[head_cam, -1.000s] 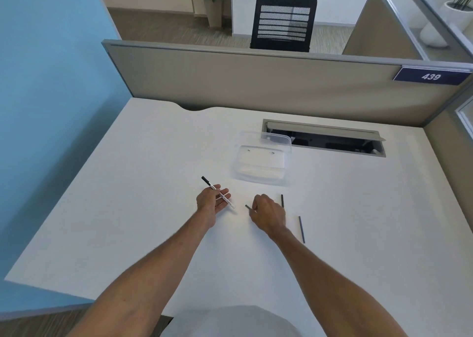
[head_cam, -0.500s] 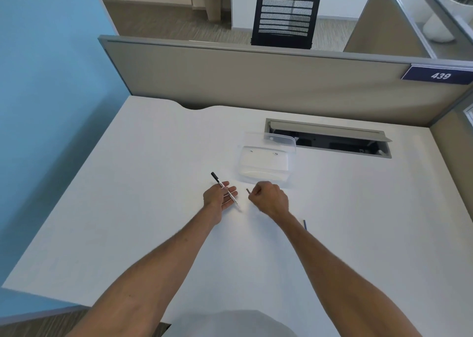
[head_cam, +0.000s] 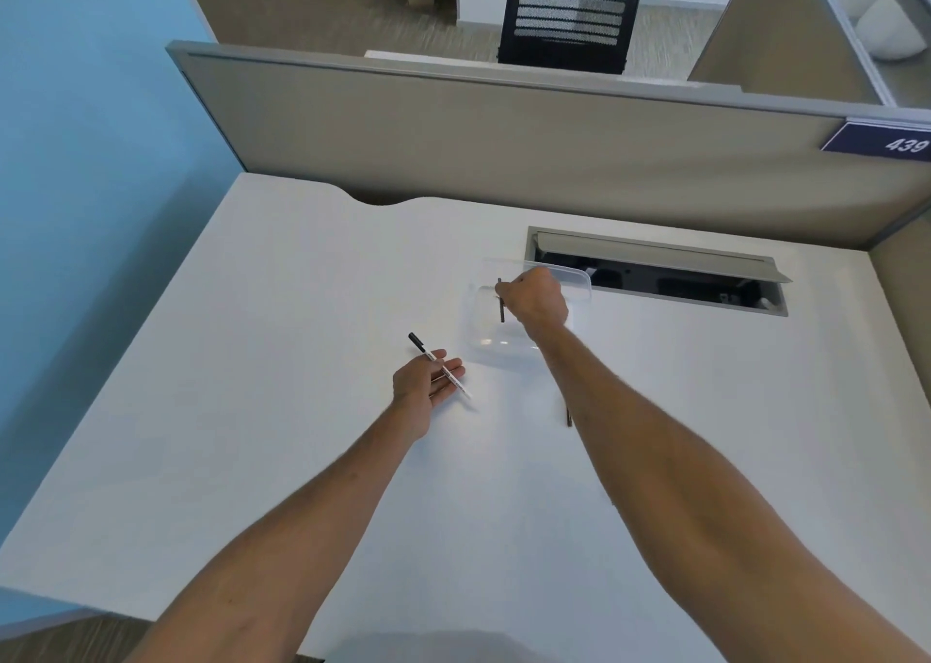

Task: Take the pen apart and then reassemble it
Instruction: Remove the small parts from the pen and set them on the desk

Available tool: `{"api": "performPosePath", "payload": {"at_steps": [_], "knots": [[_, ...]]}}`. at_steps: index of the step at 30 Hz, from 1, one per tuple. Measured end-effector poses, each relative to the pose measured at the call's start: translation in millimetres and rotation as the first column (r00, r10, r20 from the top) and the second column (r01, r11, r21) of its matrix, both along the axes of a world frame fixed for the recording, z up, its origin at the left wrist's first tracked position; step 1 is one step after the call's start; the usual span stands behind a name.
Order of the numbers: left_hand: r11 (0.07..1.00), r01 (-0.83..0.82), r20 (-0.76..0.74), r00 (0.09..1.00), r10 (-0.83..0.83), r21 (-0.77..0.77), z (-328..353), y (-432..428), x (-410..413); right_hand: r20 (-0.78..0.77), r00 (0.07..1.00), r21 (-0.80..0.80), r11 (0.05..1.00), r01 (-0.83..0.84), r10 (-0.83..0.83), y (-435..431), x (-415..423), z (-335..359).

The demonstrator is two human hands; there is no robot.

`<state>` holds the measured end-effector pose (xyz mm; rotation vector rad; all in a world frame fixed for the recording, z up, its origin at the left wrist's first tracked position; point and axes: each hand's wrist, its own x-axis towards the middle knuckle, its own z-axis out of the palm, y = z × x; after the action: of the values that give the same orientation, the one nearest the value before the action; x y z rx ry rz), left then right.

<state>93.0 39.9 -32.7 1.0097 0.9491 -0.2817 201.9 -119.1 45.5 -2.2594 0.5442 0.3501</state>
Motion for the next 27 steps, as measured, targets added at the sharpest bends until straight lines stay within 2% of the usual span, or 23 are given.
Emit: {"api": "performPosePath", "payload": {"at_steps": [7, 14, 27], "knots": [[0.998, -0.029, -0.012, 1.0, 0.028, -0.061, -9, 3, 4, -0.136, 0.989, 0.038, 0.997, 0.061, -0.056, 8, 10, -13], [0.995, -0.038, -0.01, 0.999, 0.038, -0.087, -10, 4, 2, -0.117, 0.987, 0.119, 0.986, 0.121, -0.107, 8, 11, -15], [0.998, 0.016, 0.016, 1.0, -0.016, -0.055, 8, -10, -31, 0.175, 0.972, 0.129, 0.982, 0.137, -0.159, -18, -31, 10]]}}
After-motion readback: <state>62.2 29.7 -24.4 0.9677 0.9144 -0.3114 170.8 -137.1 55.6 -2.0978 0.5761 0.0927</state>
